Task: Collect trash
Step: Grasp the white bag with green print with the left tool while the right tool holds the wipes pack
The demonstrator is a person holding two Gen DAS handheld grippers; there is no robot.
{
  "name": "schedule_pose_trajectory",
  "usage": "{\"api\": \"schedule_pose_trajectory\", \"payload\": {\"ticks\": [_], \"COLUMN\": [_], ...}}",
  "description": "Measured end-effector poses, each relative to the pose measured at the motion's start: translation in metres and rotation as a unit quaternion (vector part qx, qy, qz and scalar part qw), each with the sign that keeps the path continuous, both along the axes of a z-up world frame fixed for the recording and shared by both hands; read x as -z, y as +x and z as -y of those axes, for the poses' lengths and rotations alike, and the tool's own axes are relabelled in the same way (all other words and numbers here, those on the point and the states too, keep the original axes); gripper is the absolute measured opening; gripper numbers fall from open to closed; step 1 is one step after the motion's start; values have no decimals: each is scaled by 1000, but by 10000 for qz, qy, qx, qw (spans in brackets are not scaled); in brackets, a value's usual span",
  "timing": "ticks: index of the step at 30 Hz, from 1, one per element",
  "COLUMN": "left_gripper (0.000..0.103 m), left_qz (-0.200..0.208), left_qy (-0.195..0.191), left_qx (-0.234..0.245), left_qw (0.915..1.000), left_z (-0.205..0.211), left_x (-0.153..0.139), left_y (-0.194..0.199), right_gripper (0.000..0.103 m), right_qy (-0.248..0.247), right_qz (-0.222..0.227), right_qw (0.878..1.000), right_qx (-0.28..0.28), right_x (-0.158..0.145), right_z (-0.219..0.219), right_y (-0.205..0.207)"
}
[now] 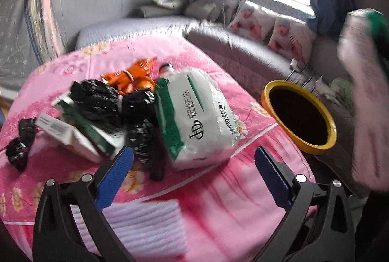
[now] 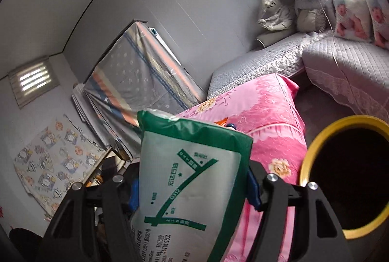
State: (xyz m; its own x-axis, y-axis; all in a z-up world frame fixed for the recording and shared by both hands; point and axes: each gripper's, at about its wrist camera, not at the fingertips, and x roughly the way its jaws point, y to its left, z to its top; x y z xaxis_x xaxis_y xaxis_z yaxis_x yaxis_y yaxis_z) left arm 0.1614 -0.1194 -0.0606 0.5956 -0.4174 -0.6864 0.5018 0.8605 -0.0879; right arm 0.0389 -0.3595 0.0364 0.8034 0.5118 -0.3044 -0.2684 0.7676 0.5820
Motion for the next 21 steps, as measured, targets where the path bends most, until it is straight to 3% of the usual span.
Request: {"api": "schedule_pose_trajectory", "payload": {"ticks": [9,19,21], "left_gripper": [96,96,94], "left_qz": [-393,-1231,-1194], "left_qy": [508,426,423], "left_qx": [-149,-201,-227], "left_qw": [9978,9913,9917], "left_z": [42,54,56], "left_x": [25,62,62], "left_y": [47,91,91], "right_gripper": [62,62,62], "right_qy": [221,253,261], "right_qz": [-35,-142,-158], "right_qw": [9997,9995,9994], "right_qx": [34,-160,-177], "right_x": [24,30,28], "right_z": [22,15,14], "right_y": [-7,3,7]}}
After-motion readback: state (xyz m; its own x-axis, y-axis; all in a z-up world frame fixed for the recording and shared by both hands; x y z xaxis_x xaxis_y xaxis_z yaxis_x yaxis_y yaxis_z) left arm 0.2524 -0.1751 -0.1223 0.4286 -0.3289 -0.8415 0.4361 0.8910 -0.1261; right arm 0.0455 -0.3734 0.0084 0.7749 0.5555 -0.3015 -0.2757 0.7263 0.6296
